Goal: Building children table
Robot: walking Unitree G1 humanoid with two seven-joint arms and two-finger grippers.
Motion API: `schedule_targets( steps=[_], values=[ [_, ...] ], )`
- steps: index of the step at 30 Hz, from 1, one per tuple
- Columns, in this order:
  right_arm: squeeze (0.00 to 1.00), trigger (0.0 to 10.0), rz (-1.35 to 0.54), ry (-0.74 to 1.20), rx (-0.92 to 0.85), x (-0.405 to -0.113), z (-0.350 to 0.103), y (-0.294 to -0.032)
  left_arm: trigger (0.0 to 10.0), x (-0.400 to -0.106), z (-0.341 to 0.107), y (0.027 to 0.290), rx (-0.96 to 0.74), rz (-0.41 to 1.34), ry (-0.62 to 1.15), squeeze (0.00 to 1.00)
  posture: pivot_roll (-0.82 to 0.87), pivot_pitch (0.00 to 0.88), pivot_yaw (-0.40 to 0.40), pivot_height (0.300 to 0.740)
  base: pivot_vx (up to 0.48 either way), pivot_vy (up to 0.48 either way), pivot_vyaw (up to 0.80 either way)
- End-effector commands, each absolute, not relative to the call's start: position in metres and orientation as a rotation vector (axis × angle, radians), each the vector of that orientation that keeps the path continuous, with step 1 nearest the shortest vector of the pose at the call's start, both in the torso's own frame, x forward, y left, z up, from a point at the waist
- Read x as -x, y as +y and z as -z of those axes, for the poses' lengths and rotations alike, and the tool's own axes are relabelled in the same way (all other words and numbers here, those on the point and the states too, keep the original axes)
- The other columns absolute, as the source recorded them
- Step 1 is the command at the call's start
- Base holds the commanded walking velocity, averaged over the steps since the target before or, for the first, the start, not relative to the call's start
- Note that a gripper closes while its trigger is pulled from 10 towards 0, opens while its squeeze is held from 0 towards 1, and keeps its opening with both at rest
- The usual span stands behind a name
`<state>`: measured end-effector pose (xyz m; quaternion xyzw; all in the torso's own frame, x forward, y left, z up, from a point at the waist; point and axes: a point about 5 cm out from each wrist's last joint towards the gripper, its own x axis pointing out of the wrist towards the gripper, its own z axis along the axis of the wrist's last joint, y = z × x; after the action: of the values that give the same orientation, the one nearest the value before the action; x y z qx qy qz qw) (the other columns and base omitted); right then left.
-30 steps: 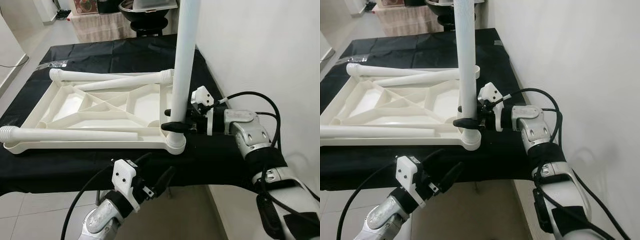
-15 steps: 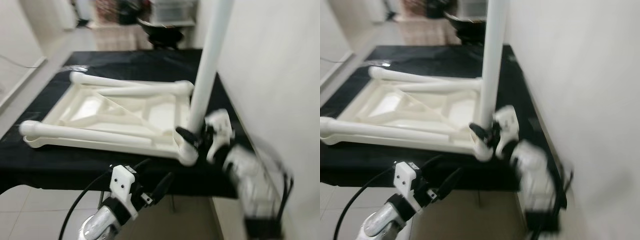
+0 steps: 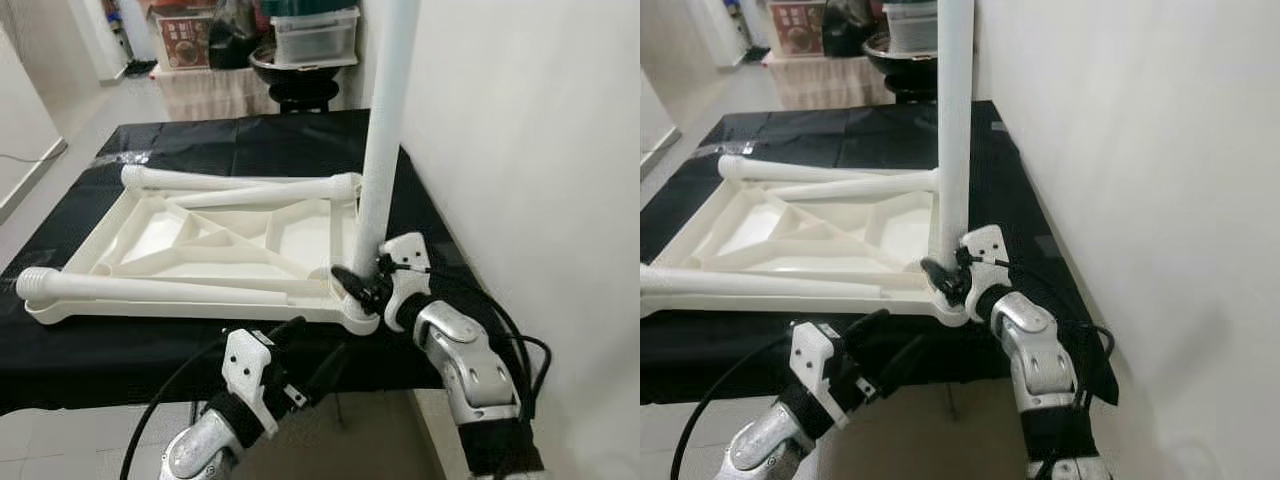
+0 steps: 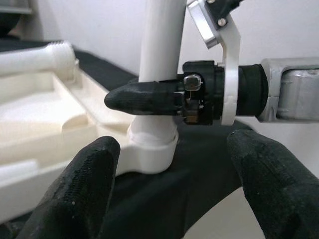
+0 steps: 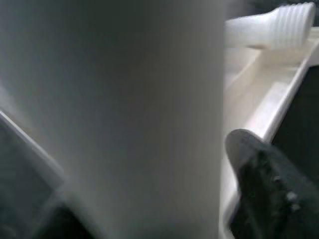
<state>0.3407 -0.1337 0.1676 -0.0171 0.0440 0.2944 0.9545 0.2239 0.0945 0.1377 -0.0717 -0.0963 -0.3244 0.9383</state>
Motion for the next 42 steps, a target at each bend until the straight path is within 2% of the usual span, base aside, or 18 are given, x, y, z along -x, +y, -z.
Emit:
schedule_targets(
  steps=[1,2,3,4,9,15,17,29,34,36,37,38,39,42],
  values=[
    [0.62,10.0,-0.687,0.008,0.044,-0.346,-0.188,-0.133,10.0,-0.223,-0.134,0.095,0.144,0.660,-0.180,0.00,0.07,0.142,0.022,0.740,0.000,0.000,0.00],
    [0.39,10.0,-0.727,-0.003,0.059,-0.349,-0.193,-0.135,10.0,-0.223,-0.134,0.095,0.145,0.662,-0.181,0.00,0.07,0.143,0.021,0.740,0.000,0.000,0.00],
    [0.39,10.0,-0.727,-0.003,0.059,-0.349,-0.193,-0.135,10.0,-0.223,-0.134,0.095,0.145,0.662,-0.181,0.00,0.07,0.143,0.021,0.740,0.000,0.000,0.00],
    [0.00,10.0,-0.788,-0.013,0.096,-0.350,-0.197,-0.137,10.0,-0.223,-0.135,0.094,0.146,0.663,-0.182,0.00,0.08,0.145,0.019,0.740,0.000,0.000,0.00],
    [0.00,10.0,-1.009,-0.027,0.215,-0.352,-0.206,-0.145,10.0,-0.222,-0.135,0.093,0.147,0.663,-0.183,0.00,0.09,0.145,0.019,0.740,0.000,0.000,0.00],
    [0.00,10.0,-1.079,-0.015,0.227,-0.360,-0.212,-0.150,10.0,-0.221,-0.135,0.092,0.146,0.662,-0.183,0.00,0.09,0.147,0.023,0.740,0.000,0.000,0.00],
    [0.00,0.1,-1.085,-0.015,0.215,-0.364,-0.215,-0.154,10.0,-0.221,-0.135,0.092,0.146,0.663,-0.182,0.00,0.09,0.148,0.022,0.740,0.000,0.000,0.00],
    [0.00,0.0,-1.072,-0.055,0.200,-0.366,-0.221,-0.167,10.0,-0.221,-0.135,0.091,0.149,0.663,-0.182,0.00,0.07,0.149,0.017,0.740,0.000,0.000,0.00],
    [0.00,0.0,-0.777,-0.047,0.183,-0.358,-0.205,-0.180,10.0,-0.222,-0.136,0.093,0.150,0.661,-0.183,0.00,0.05,0.159,0.016,0.740,0.000,0.000,0.00],
    [0.00,0.0,-0.742,-0.037,0.175,-0.357,-0.202,-0.181,10.0,-0.222,-0.136,0.093,0.150,0.661,-0.183,0.00,0.05,0.159,0.016,0.740,0.000,0.000,0.00],
    [0.00,0.0,-0.612,-0.016,0.161,-0.356,-0.194,-0.179,10.0,-0.222,-0.136,0.094,0.149,0.661,-0.183,0.00,0.05,0.161,0.016,0.740,0.000,0.000,0.00],
    [0.00,0.0,-0.612,-0.016,0.161,-0.356,-0.194,-0.179,10.0,-0.222,-0.136,0.094,0.149,0.661,-0.183,0.00,0.05,0.161,0.016,0.740,0.000,0.000,0.00],
    [0.00,0.0,-0.090,0.083,0.195,-0.338,-0.166,-0.181,10.0,-0.223,-0.136,0.097,0.147,0.659,-0.184,0.00,0.03,0.169,0.030,0.740,0.000,0.000,0.00],
    [0.00,0.0,-0.073,0.072,0.224,-0.332,-0.162,-0.168,10.0,-0.224,-0.136,0.098,0.147,0.659,-0.183,0.00,0.03,0.167,0.044,0.740,0.000,0.000,0.00]
  ],
)
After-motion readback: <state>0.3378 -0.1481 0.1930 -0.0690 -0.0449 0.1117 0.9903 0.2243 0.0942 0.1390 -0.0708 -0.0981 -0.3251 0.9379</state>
